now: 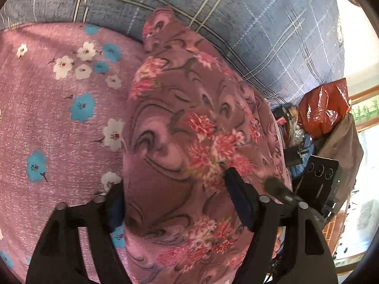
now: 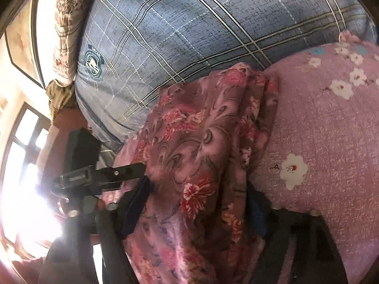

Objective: Fold small clothes

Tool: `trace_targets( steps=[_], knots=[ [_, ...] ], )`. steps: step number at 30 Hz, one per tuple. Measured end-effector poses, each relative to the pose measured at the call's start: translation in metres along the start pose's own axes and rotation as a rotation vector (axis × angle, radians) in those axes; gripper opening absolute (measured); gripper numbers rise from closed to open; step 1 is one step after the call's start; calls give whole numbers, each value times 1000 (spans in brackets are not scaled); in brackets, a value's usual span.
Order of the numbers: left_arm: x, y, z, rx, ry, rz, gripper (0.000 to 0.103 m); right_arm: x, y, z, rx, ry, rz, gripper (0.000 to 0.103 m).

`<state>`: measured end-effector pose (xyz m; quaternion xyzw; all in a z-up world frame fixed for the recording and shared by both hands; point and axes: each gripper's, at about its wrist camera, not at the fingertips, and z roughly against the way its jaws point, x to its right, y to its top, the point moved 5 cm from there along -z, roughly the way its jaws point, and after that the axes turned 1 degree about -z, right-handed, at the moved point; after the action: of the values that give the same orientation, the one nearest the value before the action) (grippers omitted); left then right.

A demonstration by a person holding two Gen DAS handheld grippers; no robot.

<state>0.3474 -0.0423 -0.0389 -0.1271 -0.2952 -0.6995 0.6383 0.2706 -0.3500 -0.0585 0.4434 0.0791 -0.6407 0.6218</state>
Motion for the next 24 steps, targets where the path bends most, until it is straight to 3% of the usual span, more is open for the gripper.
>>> trace_targets(
  steps=[2,5,9,15,24],
  knots=[
    [9,-1,-1,19,22,-34,38,-1,-4,0,15,-27,21,42],
    [13,-4,12,44,-10,-42,25,-13,-6,4,61,-76,50,35],
    [10,-15,28,51,-27,-31,25,-33,-8,13,98,-98,41,33],
    [-3,-49,67,60,-94,0,25,-72,-28,28,86,-100,47,33],
    [-40,-113,151,150,-62,12,26,-151,-87,23,56,22,62,34]
  ],
)
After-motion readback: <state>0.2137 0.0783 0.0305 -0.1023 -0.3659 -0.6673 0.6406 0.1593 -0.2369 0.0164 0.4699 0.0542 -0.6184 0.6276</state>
